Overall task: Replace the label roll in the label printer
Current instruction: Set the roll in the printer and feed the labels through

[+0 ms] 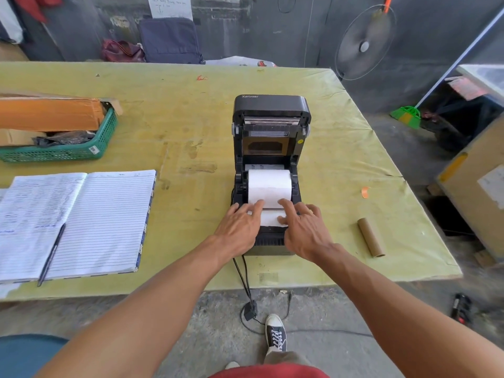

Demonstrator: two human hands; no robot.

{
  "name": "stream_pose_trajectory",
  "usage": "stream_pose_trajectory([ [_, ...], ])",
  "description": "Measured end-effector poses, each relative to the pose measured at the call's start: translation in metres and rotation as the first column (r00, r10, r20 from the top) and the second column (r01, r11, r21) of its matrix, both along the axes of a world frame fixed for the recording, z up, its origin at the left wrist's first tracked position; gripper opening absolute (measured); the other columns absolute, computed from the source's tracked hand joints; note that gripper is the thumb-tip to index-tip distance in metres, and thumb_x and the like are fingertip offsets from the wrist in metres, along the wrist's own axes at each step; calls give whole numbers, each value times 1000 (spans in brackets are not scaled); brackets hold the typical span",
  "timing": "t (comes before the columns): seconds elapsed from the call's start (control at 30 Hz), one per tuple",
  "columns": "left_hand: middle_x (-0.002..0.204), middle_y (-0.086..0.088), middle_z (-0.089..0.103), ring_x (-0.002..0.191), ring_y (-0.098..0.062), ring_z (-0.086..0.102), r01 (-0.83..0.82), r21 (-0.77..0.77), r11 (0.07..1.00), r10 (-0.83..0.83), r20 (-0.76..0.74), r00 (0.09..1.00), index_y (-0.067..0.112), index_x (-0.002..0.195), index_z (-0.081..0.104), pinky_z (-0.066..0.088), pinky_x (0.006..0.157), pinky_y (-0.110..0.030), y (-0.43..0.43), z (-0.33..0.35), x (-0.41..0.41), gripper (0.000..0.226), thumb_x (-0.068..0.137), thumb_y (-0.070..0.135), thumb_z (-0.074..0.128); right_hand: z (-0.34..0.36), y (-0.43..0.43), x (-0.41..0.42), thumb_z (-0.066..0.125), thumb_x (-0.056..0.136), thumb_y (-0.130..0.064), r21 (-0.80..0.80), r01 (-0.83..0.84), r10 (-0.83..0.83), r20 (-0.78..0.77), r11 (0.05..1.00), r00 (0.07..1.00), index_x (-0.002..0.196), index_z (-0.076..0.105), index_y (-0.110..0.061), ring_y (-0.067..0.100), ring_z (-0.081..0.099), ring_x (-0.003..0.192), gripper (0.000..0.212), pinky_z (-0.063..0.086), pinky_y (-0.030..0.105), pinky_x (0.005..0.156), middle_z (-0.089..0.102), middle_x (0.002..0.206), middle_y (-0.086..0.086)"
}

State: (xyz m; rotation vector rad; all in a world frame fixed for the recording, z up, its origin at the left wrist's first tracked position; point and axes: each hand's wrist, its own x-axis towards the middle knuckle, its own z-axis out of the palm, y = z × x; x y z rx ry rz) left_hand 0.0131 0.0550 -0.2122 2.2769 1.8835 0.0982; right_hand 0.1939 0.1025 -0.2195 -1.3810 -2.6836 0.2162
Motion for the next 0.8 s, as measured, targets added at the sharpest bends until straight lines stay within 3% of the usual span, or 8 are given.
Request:
stream_pose_trajectory([
  [0.13,105,-10,66,130,-26,41,-10,6,1000,10,-27,1000,0,150,3,13,119,-49,-7,0,5,87,78,-9,51,2,-2,0,50,77,-9,-16,-15,15,42,1000,999,149,14,-13,26,41,131,80,23,51,115,73,120,3],
  [0.3,102,-7,66,123,-24,45,-21,-6,1000,21,-38,999,2,149,4,10,119,-53,-17,0,8,87,78,-8,54,1,-7,-1,49,77,-9,-20,3,-2,31,1000,1000,150,14,-13,24,44,126,81,23,50,115,76,113,3],
  [0.6,114,-10,67,131,-24,37,-20,-34,999,18,-45,999,3,150,-2,4,117,-55,-32,0,8,92,80,-2,57,0,-22,8,50,79,-15,-20,17,-17,1,1000,1000,144,21,-15,23,44,124,72,23,49,115,76,112,-1],
  [0.7,108,-7,70,125,-24,43,-37,0,999,37,-22,999,5,150,6,8,116,-57,-27,1,6,88,79,-4,57,4,-18,10,55,94,-24,-33,-8,9,15,999,1000,144,26,-17,23,44,125,59,28,46,111,75,114,-3],
  [0.8,104,-6,71,118,-24,49,-69,41,997,68,30,997,7,149,13,17,115,-56,-17,0,4,82,84,1,62,12,-8,5,59,96,-21,-51,-23,25,51,998,998,146,31,-17,23,47,119,57,36,40,101,75,112,0],
])
